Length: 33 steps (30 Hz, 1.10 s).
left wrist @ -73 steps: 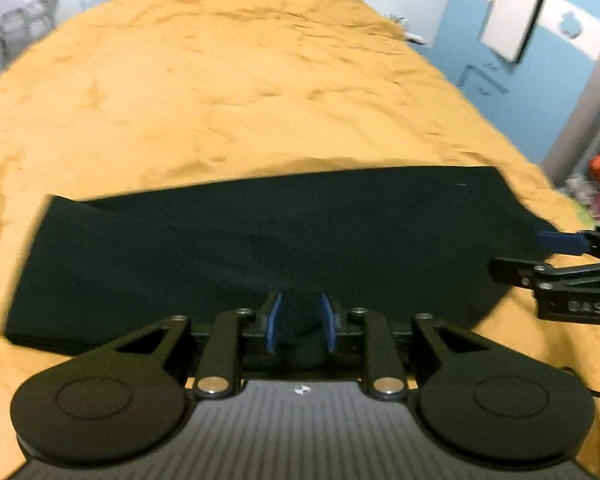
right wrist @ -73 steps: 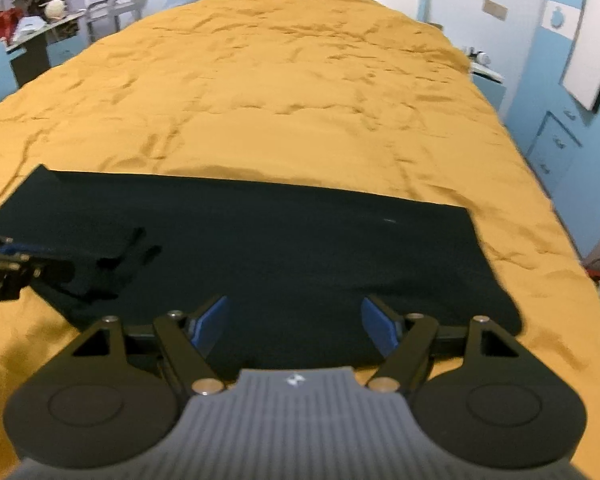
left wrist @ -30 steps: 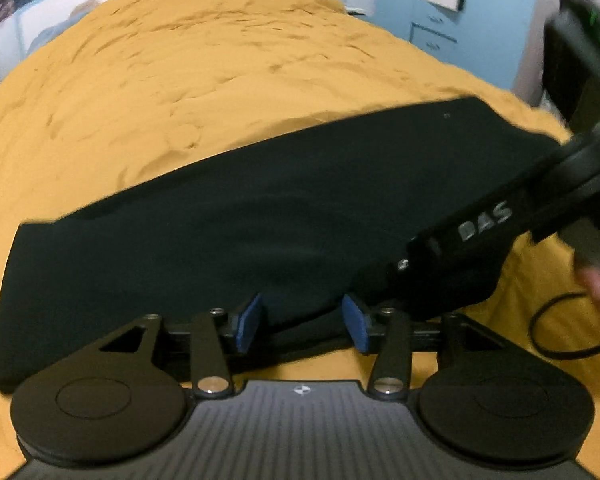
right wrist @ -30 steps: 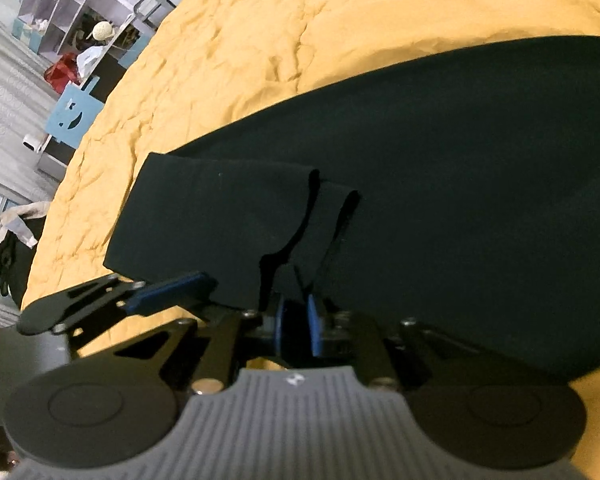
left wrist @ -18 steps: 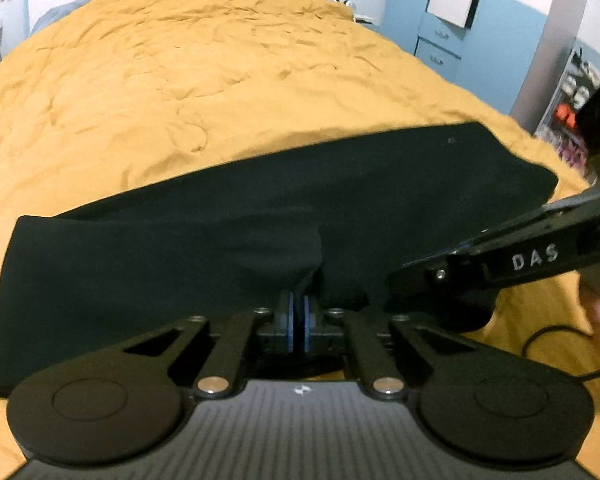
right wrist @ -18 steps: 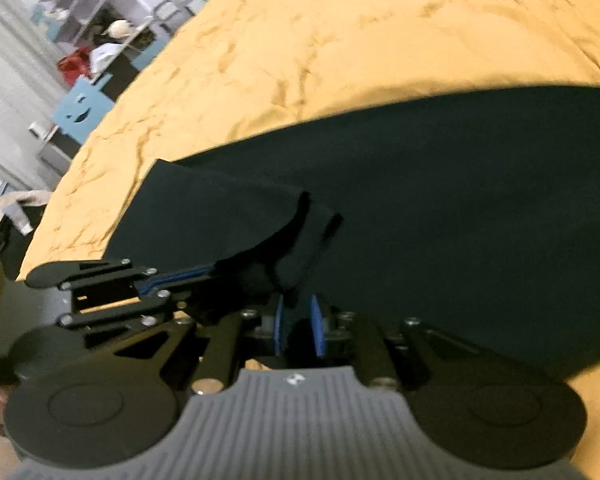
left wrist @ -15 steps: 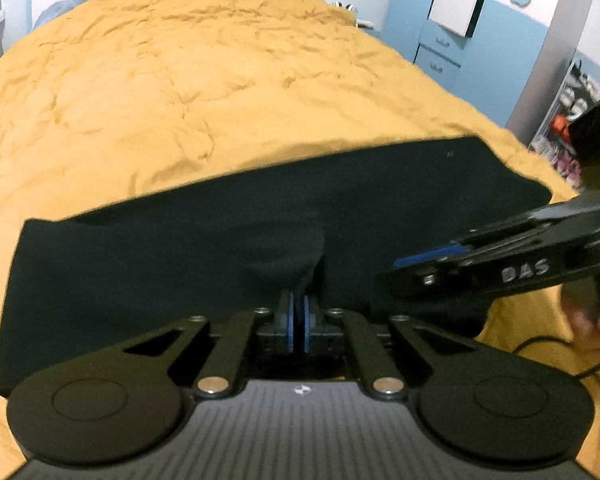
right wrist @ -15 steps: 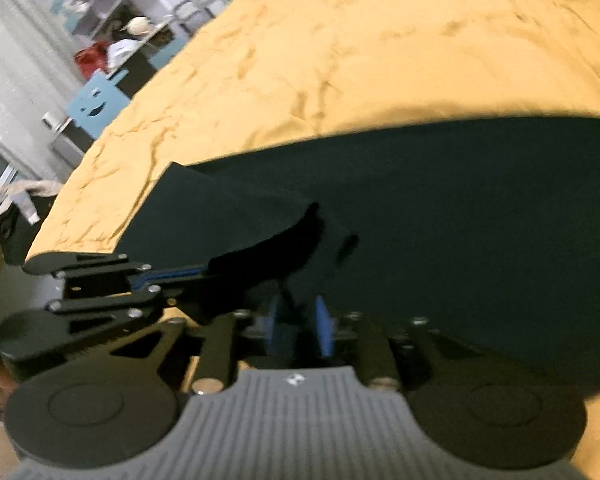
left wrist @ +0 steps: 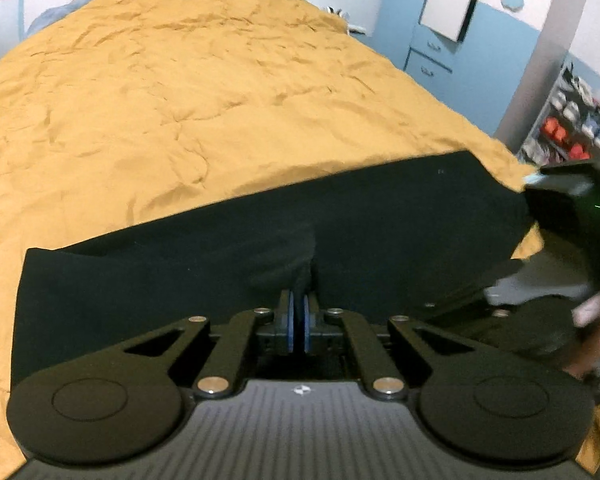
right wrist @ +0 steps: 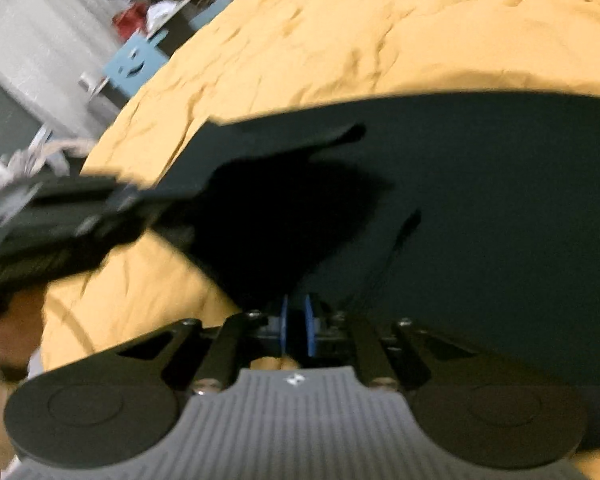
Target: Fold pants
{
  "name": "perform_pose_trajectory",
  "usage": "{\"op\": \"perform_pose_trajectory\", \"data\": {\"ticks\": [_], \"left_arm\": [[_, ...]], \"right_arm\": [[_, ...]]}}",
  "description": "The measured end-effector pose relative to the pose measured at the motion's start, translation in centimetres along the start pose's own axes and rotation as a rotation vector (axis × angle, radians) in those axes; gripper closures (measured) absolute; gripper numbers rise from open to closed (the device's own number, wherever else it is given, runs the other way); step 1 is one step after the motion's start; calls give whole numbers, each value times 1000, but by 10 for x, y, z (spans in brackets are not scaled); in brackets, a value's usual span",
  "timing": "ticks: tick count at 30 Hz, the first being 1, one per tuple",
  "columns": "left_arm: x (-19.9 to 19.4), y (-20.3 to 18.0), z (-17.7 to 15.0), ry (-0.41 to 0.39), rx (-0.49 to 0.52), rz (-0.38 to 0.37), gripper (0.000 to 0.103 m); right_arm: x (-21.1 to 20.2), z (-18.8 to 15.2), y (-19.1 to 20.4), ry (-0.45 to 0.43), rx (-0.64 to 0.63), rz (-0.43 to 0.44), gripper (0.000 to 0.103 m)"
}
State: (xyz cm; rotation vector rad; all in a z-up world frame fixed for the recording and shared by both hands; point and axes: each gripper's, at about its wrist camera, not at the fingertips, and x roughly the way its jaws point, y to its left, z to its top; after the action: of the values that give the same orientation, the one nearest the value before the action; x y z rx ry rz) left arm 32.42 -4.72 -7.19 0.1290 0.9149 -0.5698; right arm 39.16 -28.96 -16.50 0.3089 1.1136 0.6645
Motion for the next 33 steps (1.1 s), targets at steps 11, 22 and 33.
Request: {"op": "perform_pose_trajectory", "data": {"ticks": [11, 22, 33], "left_arm": [[30, -17, -25, 67, 55, 42, 100], [48, -39, -29, 126, 111, 31, 99], [31, -10, -26, 126, -81, -153, 68]], "right_arm": [[-26, -8, -18, -78, 93, -105, 93], [-22, -8, -16, -104, 149, -136, 92], [-12, -1, -35, -144, 389, -2, 63]]}}
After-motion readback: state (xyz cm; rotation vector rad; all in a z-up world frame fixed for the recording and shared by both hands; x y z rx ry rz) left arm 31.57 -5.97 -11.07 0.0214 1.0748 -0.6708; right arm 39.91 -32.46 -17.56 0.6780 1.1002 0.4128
